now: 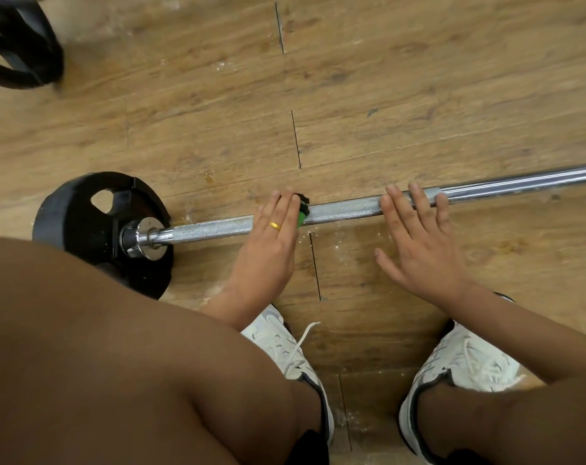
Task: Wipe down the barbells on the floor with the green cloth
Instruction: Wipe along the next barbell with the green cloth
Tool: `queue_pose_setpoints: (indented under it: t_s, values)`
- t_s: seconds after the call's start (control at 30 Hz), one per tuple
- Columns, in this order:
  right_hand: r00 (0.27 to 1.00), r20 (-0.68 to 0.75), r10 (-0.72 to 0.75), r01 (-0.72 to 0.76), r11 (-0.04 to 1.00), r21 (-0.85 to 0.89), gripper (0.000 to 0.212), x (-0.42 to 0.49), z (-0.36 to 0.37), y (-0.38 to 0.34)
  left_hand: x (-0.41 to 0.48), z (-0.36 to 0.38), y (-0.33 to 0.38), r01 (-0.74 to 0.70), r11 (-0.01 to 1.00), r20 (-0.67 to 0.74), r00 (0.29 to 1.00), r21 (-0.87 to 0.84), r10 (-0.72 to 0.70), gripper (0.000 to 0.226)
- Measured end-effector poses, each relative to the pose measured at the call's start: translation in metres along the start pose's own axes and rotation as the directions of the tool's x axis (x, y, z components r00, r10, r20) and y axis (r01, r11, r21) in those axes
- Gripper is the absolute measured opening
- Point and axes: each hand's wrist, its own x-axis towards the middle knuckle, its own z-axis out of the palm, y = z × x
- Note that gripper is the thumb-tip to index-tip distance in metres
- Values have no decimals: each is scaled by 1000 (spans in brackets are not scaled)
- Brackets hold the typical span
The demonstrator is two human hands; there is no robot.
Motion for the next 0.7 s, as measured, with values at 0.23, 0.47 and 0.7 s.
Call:
queue_pose_setpoints:
  t_s: [0.23,0.47,0.7]
  values:
    - [1000,30,4,-5,1000,14,92,17,-1,6,29,-5,-10,62,998,-34,998,32,-61,63]
    - [999,47,18,-18,1000,-3,92,35,-3,10,36,-4,-5,-45,996,-27,999,79,47,66]
    - [995,88,47,-49,998,29,90,51,-8,12,29,-16,-35,164,986,-71,984,7,-163,62]
